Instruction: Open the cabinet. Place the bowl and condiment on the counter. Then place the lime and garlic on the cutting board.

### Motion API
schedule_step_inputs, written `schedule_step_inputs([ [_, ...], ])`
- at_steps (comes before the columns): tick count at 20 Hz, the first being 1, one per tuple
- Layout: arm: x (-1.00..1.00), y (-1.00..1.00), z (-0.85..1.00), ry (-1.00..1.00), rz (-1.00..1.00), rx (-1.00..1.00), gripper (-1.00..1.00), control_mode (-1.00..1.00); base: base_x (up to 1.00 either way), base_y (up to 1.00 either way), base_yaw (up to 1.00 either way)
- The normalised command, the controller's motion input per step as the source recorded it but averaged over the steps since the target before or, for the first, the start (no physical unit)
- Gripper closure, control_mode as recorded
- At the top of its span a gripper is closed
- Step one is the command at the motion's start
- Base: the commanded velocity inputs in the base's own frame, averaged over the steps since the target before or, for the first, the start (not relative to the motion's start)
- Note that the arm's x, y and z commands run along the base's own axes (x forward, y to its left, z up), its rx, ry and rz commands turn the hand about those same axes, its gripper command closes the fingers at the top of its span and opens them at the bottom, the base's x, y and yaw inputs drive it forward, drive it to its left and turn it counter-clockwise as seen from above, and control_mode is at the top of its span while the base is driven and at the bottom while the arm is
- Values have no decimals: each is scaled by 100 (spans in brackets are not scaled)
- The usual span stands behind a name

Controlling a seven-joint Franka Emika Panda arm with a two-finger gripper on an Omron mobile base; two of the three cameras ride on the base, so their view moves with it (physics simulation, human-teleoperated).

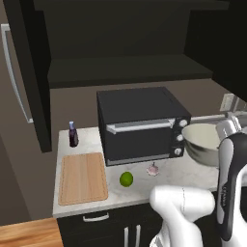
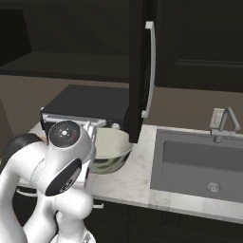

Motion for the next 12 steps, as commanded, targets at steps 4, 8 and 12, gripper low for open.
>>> schedule_step_inputs([
  [4,6,0,-100,0,-5,-5,100,-100,0,0,0],
  [8,43,0,-97,0,-3,-10,100,-100,0,0,0],
  [12,44,0,-85,-5,-1,-10,100,-100,0,0,0],
])
